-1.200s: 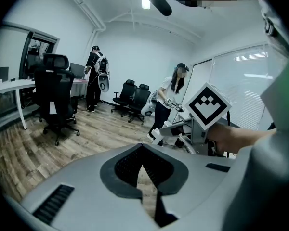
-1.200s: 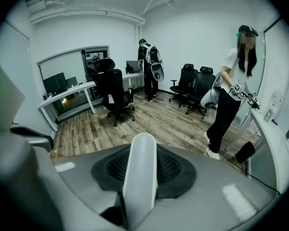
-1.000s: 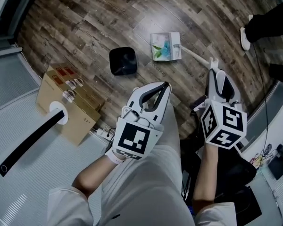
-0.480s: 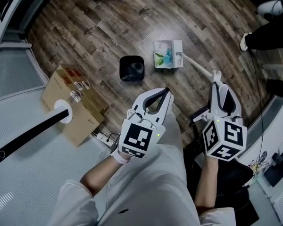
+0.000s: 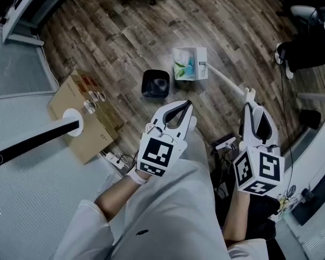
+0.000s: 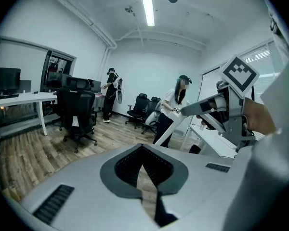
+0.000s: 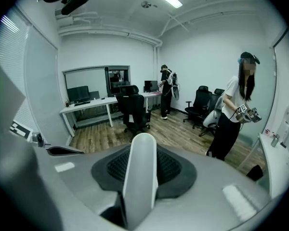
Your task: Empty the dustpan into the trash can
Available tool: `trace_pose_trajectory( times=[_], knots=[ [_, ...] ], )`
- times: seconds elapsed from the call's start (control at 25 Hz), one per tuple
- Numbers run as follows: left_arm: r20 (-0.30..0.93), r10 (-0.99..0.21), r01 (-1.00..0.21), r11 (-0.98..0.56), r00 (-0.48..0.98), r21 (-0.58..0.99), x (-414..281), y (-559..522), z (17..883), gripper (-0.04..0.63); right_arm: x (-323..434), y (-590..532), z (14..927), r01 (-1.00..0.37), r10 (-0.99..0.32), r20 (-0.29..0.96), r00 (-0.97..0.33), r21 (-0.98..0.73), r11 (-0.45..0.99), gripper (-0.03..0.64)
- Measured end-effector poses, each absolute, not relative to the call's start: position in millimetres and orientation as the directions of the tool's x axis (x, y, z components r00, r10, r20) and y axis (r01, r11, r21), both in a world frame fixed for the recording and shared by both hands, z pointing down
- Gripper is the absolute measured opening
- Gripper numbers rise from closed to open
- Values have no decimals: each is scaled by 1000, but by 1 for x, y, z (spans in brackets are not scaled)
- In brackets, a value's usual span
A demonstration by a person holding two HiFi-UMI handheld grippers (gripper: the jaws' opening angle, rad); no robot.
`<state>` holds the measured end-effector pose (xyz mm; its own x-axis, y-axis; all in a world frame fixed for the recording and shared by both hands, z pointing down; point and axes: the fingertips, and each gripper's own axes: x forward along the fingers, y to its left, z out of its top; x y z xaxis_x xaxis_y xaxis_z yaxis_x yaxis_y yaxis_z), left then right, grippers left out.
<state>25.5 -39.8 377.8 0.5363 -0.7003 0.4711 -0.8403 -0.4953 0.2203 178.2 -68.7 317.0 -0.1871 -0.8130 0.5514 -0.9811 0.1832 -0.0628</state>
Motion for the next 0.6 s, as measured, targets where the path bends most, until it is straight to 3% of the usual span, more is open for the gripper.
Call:
trace_pose_trajectory(
  times=[0.6],
  knots=[
    [480,-772,-910,-352,416,221,-4,-32,367,8,134,-81,300,-919,-763,537,-360,-63,390,126]
  ],
)
